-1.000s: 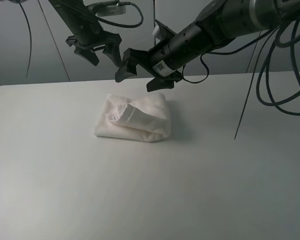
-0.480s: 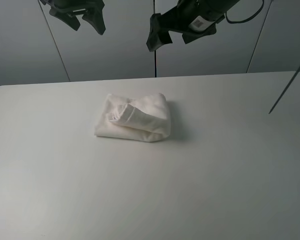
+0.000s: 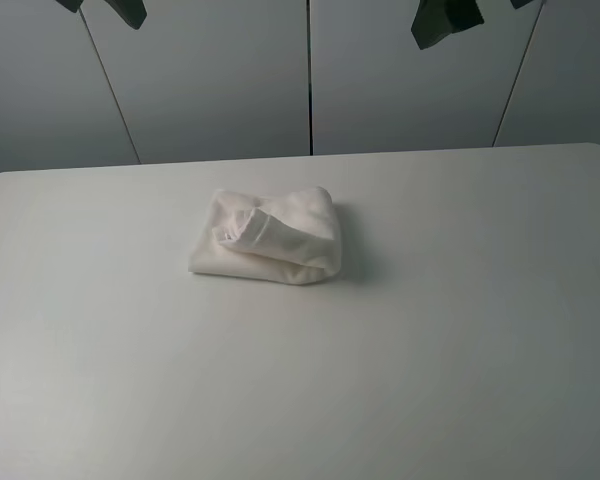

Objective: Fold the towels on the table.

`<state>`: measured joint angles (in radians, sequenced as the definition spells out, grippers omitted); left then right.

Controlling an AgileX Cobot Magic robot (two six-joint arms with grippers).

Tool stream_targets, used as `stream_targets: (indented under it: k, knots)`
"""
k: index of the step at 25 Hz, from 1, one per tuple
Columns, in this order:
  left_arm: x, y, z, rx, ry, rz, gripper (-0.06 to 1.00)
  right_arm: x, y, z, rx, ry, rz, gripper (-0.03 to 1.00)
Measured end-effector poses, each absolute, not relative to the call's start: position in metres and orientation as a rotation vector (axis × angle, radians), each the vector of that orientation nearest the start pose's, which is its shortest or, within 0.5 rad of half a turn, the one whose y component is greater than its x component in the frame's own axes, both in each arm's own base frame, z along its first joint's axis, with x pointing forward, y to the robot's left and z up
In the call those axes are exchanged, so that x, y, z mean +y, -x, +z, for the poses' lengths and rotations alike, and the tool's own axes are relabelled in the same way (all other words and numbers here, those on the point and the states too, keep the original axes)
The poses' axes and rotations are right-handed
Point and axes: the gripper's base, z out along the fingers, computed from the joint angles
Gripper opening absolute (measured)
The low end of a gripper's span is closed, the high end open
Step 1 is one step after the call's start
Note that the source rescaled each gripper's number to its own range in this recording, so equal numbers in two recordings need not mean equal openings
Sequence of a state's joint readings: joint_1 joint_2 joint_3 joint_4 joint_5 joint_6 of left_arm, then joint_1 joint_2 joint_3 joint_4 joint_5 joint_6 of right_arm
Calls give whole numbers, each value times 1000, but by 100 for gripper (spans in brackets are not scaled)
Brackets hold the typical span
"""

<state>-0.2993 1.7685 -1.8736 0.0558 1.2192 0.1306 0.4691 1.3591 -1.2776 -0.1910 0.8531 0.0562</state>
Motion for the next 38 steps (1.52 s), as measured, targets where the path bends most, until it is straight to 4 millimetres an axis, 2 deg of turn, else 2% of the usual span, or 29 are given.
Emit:
stream_targets:
  k: [4,6,9,16,23,27,31,38]
  knots:
    - [-89,-329,362,2650,-506,119,94,102,-230,353,2346,559,8,100]
    - [-78,-305,348,2711,-461,176,94,92,-212,346,2359,547,11,100]
    - [-65,-264,338,2730,-413,179,94,76,-181,337,2352,519,22,100]
    - [-38,-174,331,2648,-352,137,94,42,-113,329,2259,451,63,100]
    - [-16,-103,331,2502,-281,78,94,13,-61,324,2245,400,66,100]
    - [-8,-74,333,2417,-228,23,94,4,-38,322,2235,392,96,100]
    - [-5,-50,324,2371,-213,-48,94,-2,-20,320,2183,425,139,100]
    - [2,-17,304,2246,-193,-118,94,-2,1,297,2119,536,238,100]
